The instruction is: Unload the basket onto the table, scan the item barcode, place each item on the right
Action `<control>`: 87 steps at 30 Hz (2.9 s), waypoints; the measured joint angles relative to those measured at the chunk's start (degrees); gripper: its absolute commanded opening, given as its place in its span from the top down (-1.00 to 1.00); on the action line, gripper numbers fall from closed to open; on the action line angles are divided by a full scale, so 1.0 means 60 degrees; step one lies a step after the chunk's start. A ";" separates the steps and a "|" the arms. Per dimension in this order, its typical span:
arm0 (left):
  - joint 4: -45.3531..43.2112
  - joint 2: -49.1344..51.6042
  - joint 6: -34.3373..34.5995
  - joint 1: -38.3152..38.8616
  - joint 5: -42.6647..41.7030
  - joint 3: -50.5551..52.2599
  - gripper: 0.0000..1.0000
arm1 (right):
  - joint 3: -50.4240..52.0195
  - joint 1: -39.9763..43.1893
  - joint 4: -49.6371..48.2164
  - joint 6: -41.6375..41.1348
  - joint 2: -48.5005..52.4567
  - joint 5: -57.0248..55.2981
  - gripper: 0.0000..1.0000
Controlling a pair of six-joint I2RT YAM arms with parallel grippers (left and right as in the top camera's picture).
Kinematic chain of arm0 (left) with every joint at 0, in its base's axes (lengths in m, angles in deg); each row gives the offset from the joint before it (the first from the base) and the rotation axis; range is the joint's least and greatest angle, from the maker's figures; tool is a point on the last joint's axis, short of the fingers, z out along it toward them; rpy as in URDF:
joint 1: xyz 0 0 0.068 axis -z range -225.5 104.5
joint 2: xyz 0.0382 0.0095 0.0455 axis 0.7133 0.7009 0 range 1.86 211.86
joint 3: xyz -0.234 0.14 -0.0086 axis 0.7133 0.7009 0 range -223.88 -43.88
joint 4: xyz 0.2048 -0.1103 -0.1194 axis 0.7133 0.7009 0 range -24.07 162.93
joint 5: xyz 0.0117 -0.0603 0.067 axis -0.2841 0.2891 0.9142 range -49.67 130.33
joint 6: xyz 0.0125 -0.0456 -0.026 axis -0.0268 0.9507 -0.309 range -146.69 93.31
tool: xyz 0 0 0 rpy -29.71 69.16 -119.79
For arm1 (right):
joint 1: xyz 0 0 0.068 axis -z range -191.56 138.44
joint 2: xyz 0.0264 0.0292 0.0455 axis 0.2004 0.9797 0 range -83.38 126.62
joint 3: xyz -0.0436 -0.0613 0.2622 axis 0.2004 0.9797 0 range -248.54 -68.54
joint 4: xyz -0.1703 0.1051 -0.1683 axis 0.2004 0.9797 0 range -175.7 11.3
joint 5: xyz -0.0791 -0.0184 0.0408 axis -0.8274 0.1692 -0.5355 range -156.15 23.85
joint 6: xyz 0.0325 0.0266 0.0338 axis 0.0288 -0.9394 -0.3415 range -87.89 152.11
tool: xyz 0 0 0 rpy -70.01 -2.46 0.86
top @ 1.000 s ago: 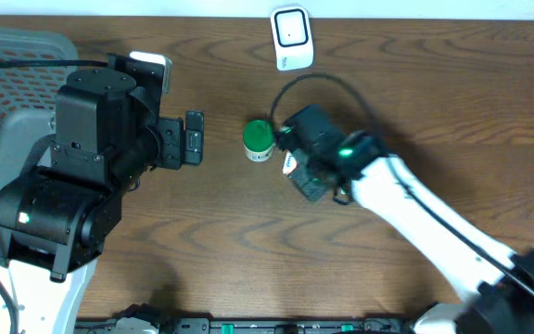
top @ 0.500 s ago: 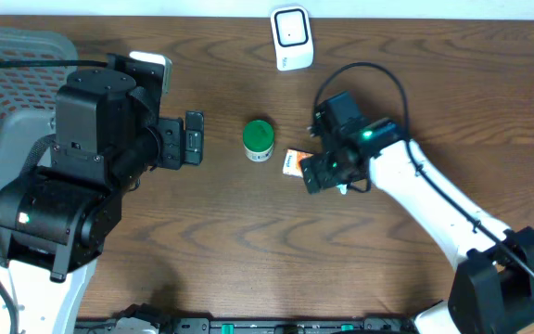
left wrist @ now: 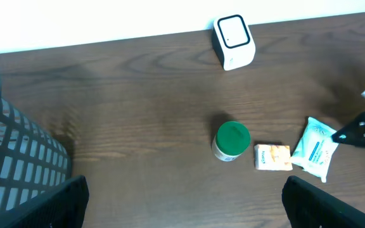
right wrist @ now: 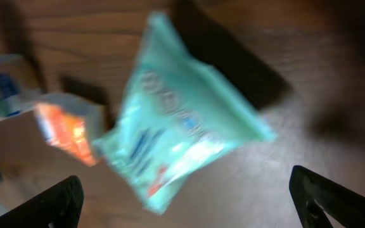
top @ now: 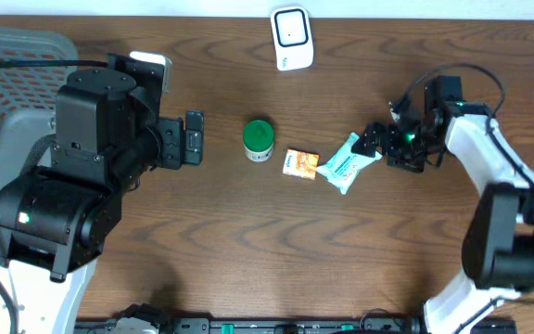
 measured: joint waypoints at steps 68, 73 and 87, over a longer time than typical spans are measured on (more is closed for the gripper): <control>0.0000 0.0000 0.0000 0.0000 0.0000 0.0000 -0.96 | 0.0098 -0.6295 0.0255 0.0579 -0.3829 -1.1373 0.98; 0.0000 0.0000 0.0000 0.0000 0.0000 0.0000 -0.96 | 0.0437 -0.7577 0.0499 0.0215 -0.2065 -1.3285 0.97; 0.0000 0.0000 0.0000 0.0000 0.0000 0.0000 -0.96 | 0.0539 -0.9806 0.0696 -0.0415 0.0521 -1.3111 0.74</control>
